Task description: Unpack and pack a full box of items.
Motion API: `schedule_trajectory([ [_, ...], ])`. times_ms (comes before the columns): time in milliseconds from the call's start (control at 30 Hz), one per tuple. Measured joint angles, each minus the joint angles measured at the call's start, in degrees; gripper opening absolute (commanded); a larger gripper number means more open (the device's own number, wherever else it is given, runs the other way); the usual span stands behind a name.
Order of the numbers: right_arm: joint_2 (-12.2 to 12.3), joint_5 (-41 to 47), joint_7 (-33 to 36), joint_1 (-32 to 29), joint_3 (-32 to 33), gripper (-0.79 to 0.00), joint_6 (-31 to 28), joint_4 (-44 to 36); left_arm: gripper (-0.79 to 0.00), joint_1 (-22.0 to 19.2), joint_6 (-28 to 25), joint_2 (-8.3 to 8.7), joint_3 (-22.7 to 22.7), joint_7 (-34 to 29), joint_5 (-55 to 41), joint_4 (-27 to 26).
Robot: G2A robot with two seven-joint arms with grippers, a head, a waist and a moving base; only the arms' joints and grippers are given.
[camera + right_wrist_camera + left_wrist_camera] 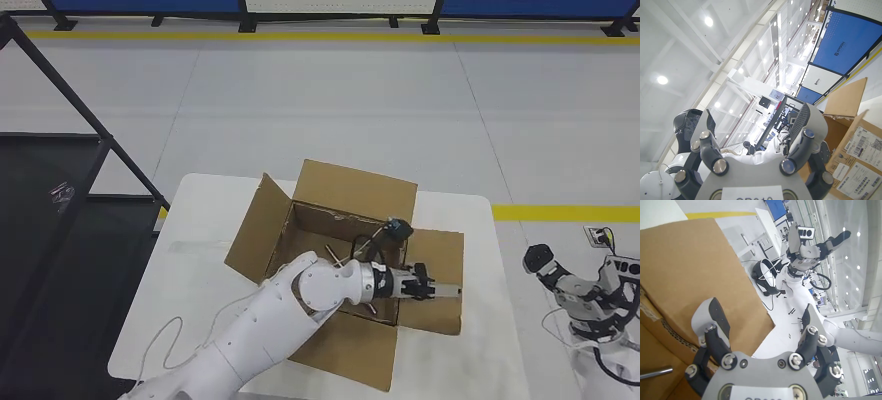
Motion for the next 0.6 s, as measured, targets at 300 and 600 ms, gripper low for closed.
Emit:
schedule_trajectory([
  [300,0.3,0.5,-0.4,-0.8,1.3,0.0,2.2,0.9,0.0,-2.8,1.6,-4.07,3.2,-2.0,0.0,8.2],
  [600,0.3,0.2,-1.7,-0.6,1.2,0.0,4.4,1.3,0.0,-4.2,-1.9,-5.41,1.2,-2.3,-0.8,9.7],
])
